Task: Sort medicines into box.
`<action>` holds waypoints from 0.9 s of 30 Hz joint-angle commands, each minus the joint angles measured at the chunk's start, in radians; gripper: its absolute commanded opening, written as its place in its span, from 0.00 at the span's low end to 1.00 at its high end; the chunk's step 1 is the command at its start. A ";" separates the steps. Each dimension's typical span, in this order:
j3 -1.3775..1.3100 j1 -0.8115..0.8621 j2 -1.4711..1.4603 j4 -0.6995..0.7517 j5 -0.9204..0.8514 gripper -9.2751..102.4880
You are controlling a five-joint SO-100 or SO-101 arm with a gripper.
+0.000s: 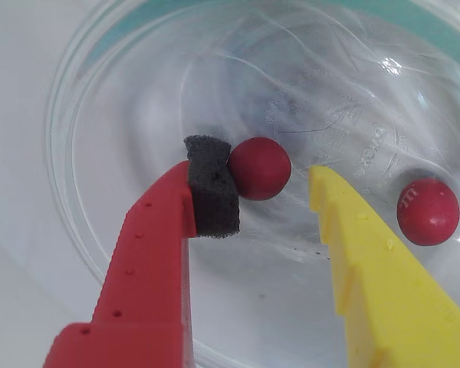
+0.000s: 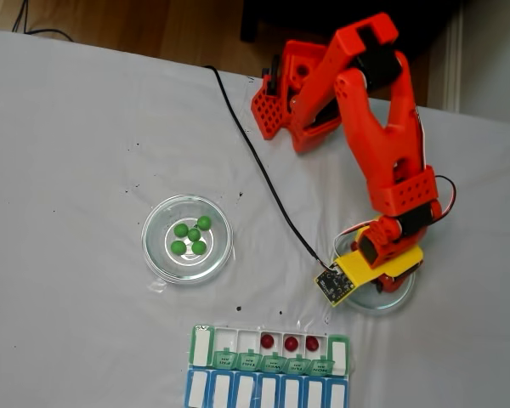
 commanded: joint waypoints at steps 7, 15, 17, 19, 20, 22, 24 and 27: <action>-0.031 -0.009 0.021 0.005 0.003 0.22; -0.023 -0.009 0.029 0.003 0.003 0.16; -0.023 -0.009 0.029 0.002 0.003 0.16; -0.021 -0.011 0.029 0.002 0.003 0.16; -0.021 -0.011 0.029 0.002 0.003 0.16; -0.020 -0.011 0.031 0.002 0.003 0.16; -0.020 -0.011 0.032 0.002 0.003 0.15; -0.015 -0.012 0.035 0.000 0.003 0.13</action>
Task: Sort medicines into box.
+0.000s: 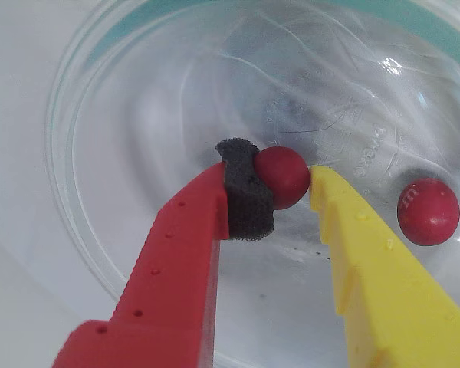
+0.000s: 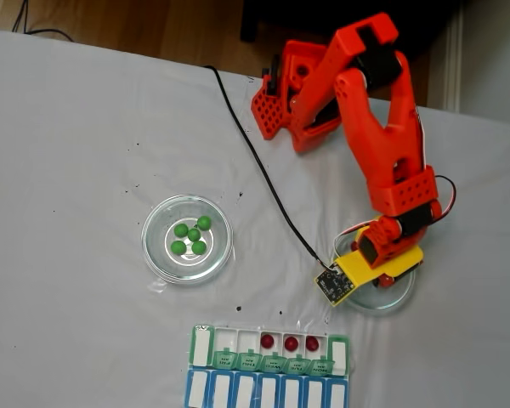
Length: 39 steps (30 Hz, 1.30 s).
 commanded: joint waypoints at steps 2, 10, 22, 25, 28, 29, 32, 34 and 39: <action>-0.014 -0.012 0.037 -0.002 0.003 0.12; -0.006 -0.012 0.051 0.003 0.011 0.10; -0.034 0.026 0.235 0.143 -0.002 0.10; -0.044 0.046 0.304 0.196 -0.006 0.09; -0.066 0.066 0.350 0.253 -0.011 0.09; -0.077 0.077 0.368 0.273 -0.015 0.09; -0.114 0.117 0.426 0.331 -0.021 0.09; -0.141 0.149 0.456 0.367 -0.025 0.09; -0.161 0.238 0.517 0.397 -0.043 0.09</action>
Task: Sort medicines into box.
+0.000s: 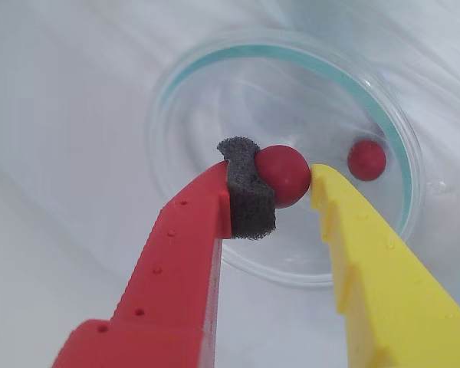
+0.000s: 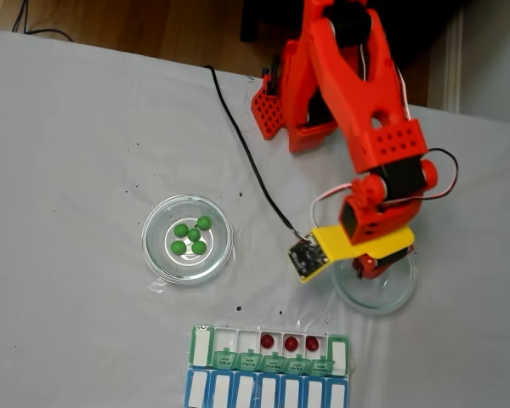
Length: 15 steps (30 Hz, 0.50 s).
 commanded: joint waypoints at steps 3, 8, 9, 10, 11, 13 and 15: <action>-0.086 0.095 0.117 -0.009 -0.028 0.09; -0.009 0.178 0.242 -0.040 -0.046 0.09; -0.005 0.196 0.247 -0.046 -0.049 0.09; -0.005 0.213 0.238 -0.051 -0.054 0.09; -0.009 0.236 0.225 -0.054 -0.067 0.09; -0.011 0.288 0.207 -0.064 -0.092 0.09; -0.008 0.336 0.183 -0.100 -0.098 0.09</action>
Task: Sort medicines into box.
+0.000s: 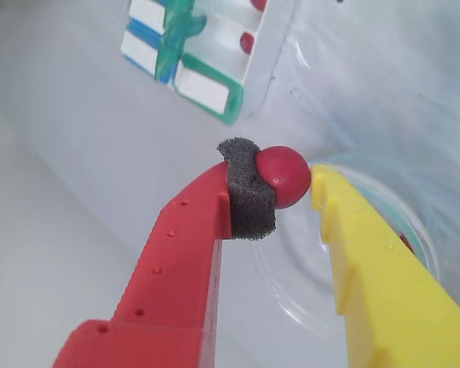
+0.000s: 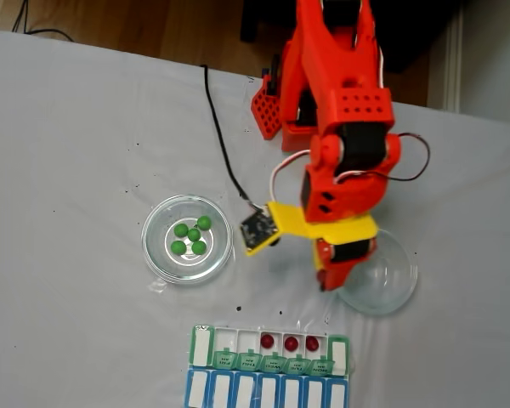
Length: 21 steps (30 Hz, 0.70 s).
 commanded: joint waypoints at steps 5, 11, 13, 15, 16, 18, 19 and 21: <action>-0.092 0.144 -0.140 -0.104 -0.014 0.09; -0.129 0.221 -0.250 -0.183 -0.037 0.09; -0.132 0.229 -0.264 -0.198 -0.032 0.09; -0.152 0.238 -0.296 -0.209 -0.020 0.09; -0.170 0.244 -0.319 -0.209 -0.014 0.09; -0.202 0.249 -0.370 -0.216 -0.006 0.09; -0.216 0.249 -0.394 -0.224 -0.006 0.09; -0.242 0.247 -0.439 -0.235 -0.002 0.09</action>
